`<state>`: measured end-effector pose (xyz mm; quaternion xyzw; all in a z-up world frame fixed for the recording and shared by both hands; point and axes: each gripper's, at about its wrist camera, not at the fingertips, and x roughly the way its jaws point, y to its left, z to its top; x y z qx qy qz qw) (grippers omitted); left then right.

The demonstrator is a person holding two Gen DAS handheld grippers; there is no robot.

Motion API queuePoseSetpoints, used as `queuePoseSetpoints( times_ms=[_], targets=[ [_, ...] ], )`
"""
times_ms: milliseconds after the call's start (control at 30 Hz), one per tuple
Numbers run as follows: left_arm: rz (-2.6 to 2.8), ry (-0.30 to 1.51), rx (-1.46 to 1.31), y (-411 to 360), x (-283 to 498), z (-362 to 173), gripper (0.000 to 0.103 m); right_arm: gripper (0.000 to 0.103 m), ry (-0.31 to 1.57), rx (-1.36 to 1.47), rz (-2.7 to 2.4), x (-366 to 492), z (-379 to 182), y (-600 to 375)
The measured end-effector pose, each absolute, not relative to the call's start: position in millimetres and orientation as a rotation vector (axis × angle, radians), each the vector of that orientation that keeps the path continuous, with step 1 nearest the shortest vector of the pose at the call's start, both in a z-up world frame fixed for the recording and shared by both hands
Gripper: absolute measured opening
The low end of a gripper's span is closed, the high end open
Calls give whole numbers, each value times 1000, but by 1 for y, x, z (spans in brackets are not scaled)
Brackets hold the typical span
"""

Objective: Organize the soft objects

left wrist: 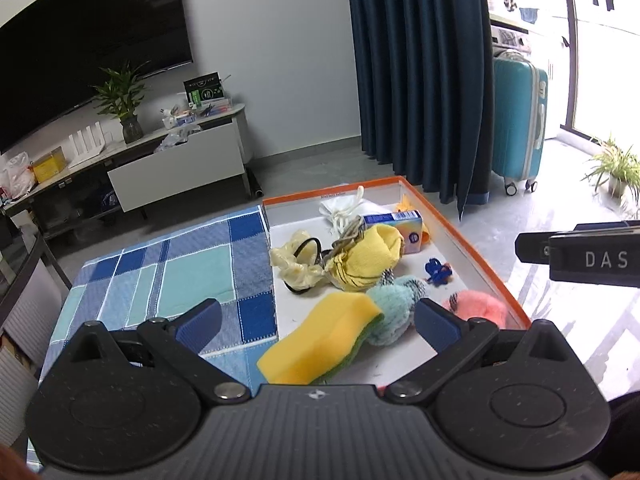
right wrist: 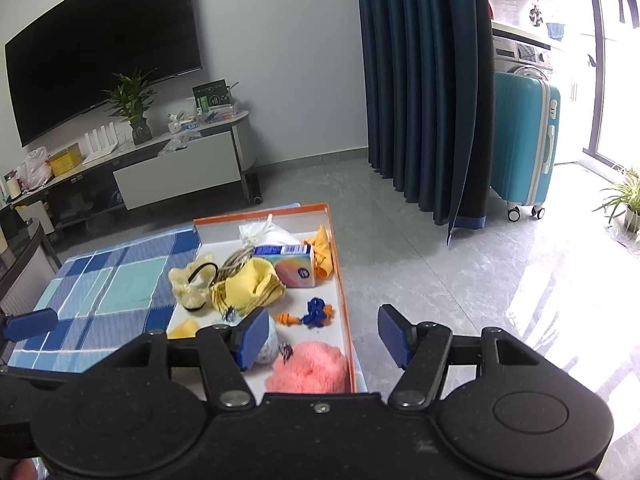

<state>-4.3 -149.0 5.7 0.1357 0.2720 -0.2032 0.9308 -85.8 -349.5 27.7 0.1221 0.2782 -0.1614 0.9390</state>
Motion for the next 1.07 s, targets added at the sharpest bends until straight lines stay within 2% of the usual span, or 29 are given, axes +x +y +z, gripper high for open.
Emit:
queuePoseSetpoints(
  times_ms=[1067],
  targets=[
    [-418, 669, 235, -142, -4, -6, 103, 74, 609, 256, -311, -92, 14, -342]
  ],
)
